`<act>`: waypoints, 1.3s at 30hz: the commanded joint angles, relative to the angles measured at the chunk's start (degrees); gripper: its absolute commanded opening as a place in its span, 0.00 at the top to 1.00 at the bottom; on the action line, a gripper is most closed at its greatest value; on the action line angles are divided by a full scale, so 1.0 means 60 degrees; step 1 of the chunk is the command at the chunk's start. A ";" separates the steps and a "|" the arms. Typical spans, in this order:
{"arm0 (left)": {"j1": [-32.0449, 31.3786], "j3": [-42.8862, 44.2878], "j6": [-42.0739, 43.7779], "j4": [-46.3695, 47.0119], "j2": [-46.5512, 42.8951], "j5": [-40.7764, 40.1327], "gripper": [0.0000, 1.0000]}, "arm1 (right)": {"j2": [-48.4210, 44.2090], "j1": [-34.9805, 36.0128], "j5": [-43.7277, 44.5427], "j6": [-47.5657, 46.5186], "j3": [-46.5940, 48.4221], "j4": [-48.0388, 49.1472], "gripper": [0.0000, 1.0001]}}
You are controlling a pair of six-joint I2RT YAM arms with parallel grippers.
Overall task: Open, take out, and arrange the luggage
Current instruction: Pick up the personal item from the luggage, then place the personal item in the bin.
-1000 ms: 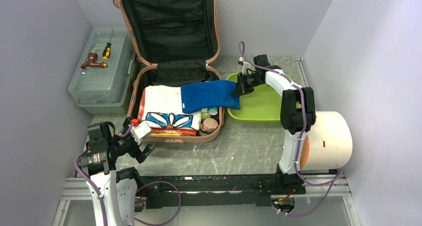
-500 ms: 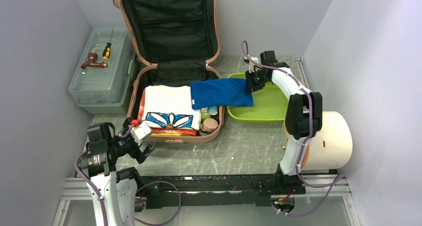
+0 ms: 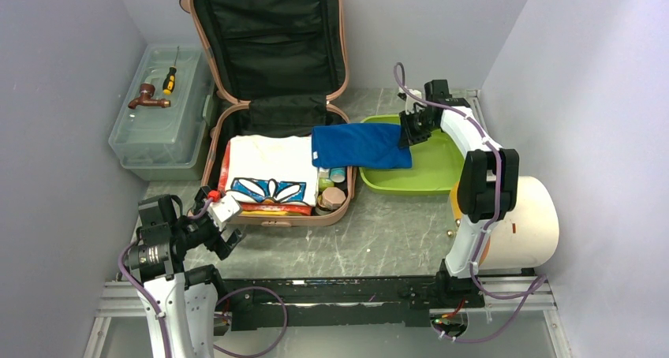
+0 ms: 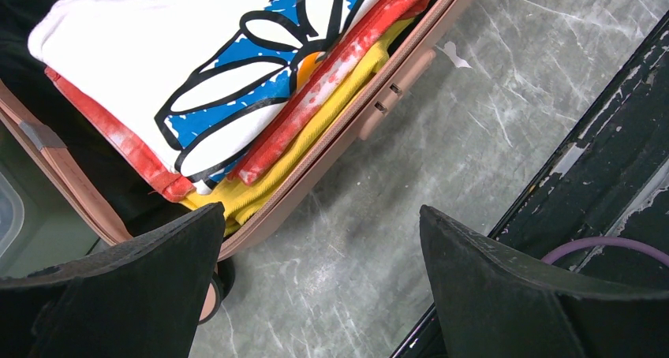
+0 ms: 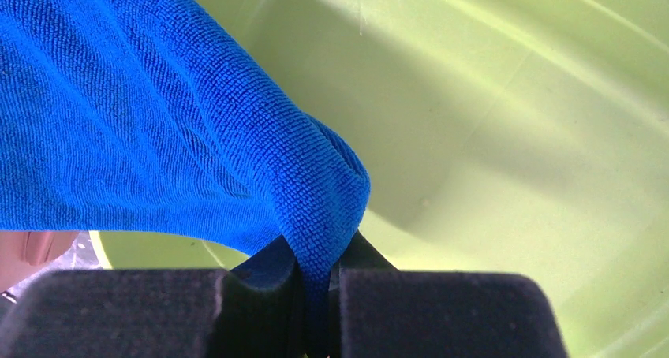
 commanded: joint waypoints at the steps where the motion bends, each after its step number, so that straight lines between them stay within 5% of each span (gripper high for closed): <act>1: 0.0055 0.0005 -0.0007 0.0054 -0.0046 0.0221 0.01 | -0.0092 -0.0133 -0.0272 -0.0146 0.0249 -0.0060 1.00; 39: 0.0055 -0.0038 -0.0299 0.0287 -0.0138 0.0039 0.01 | 0.0466 -0.0438 -0.0641 -0.0152 0.0248 -0.0097 1.00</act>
